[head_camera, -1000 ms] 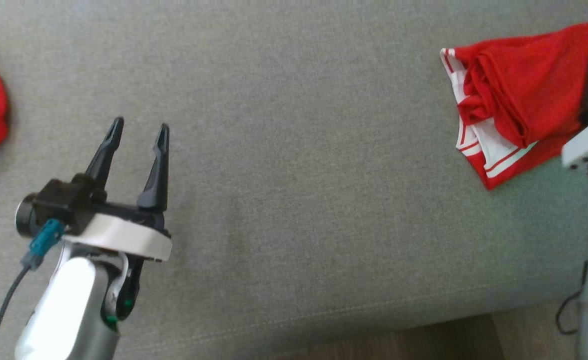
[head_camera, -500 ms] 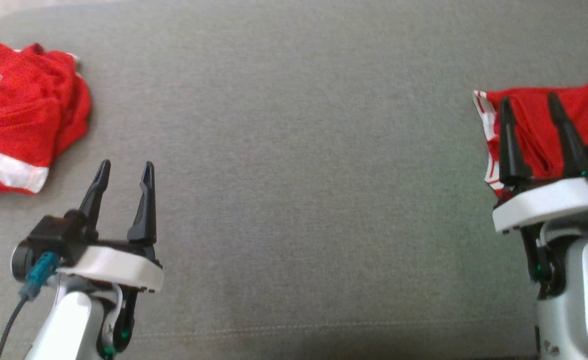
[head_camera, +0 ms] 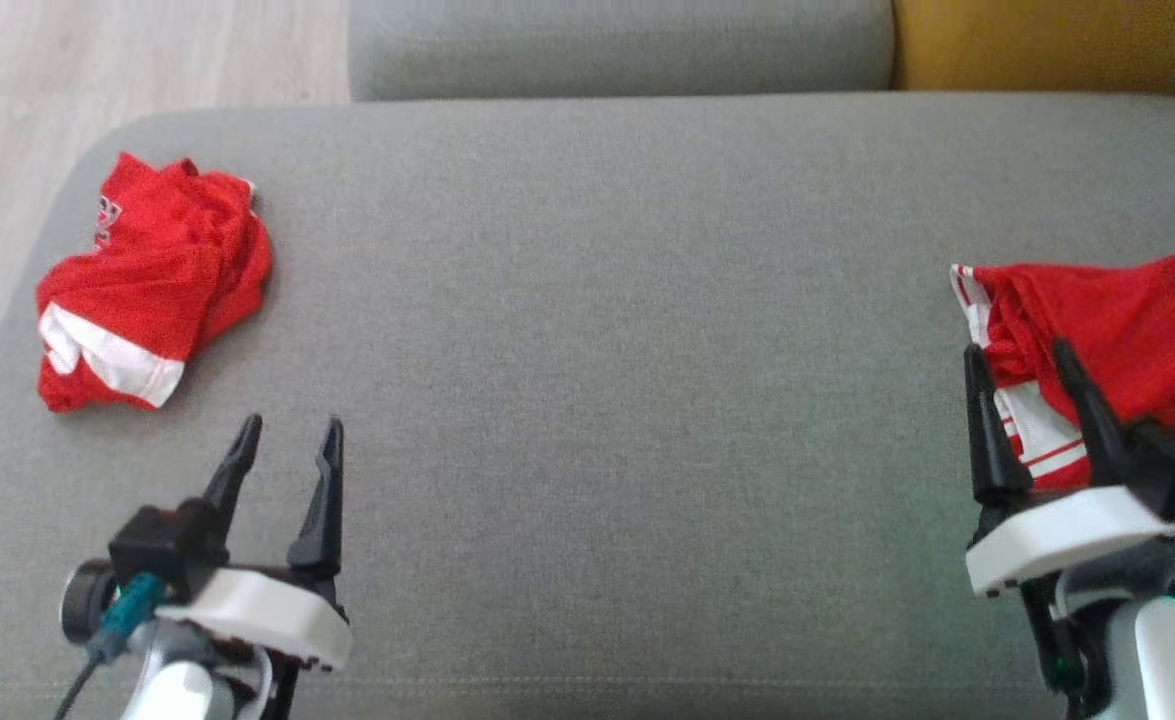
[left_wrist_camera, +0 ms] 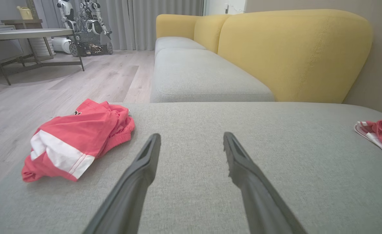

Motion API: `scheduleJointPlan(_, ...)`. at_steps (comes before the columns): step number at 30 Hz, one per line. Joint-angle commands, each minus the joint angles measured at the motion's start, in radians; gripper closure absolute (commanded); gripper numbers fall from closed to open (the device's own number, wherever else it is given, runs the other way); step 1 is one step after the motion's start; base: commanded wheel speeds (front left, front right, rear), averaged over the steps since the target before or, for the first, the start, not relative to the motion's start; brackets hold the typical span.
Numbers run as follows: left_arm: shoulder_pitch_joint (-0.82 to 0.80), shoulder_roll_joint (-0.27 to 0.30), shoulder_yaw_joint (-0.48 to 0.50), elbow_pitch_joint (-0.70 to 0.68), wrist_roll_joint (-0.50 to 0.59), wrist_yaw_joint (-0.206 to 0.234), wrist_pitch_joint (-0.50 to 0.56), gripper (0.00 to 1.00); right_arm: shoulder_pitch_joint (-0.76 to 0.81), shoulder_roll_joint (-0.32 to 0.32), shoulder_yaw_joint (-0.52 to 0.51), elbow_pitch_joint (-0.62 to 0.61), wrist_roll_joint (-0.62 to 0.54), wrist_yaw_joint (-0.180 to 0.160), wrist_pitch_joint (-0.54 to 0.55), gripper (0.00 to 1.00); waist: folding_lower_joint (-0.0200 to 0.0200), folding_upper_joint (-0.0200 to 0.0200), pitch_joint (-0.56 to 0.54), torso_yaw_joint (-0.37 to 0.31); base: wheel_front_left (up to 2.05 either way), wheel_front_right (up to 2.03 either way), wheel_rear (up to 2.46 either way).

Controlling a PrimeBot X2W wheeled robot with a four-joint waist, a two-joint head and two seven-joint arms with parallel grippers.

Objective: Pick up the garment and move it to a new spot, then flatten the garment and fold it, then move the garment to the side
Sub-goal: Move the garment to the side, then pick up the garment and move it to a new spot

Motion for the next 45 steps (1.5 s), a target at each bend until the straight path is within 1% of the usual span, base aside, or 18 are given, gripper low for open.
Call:
scheduleJointPlan(1, -0.023, 0.025, 0.032, -0.04, 0.009, 0.01, 0.002, 0.0, -0.007, -0.003, 0.018, -0.041, 0.007, -0.001, -0.013, 0.0, 0.0001, -0.0001, -0.029, 0.007, 0.0, 0.0, 0.0)
scheduleJointPlan(6, 0.007, 0.027, 0.029, -0.053, 0.006, 0.023, 0.009, 0.0, 0.031, -0.003, 0.011, -0.051, 0.017, -0.001, -0.007, 0.0, 0.0001, -0.0001, -0.058, 0.007, 0.0, 0.0, 0.0)
scheduleJointPlan(17, 0.027, 0.036, 0.032, -0.073, -0.001, 0.041, 0.023, 0.0, 0.057, -0.003, 0.006, -0.063, 0.024, -0.001, 0.002, 0.0, 0.0001, -0.0001, -0.07, 0.006, 0.0, 0.0, 0.0)
scheduleJointPlan(36, 0.017, 0.046, 0.028, -0.079, -0.008, 0.051, 0.025, 0.0, 0.057, -0.003, -0.003, -0.064, 0.028, -0.001, 0.005, 0.0, 0.0001, -0.0001, -0.062, 0.011, 0.0, 0.0, 0.0)
scheduleJointPlan(40, 0.008, 0.049, 0.031, -0.08, -0.011, 0.054, 0.025, 0.0, 0.062, -0.003, -0.015, -0.066, 0.027, -0.001, 0.008, 0.0, 0.0001, -0.0001, -0.061, 0.039, 0.0, 0.0, 0.0)
scheduleJointPlan(45, -0.006, 0.051, 0.038, -0.079, -0.015, 0.058, 0.022, 0.0, 0.065, -0.003, -0.011, -0.079, 0.03, -0.001, 0.01, 0.0, 0.0001, -0.0001, -0.062, 0.115, 0.0, 0.0, 0.0)
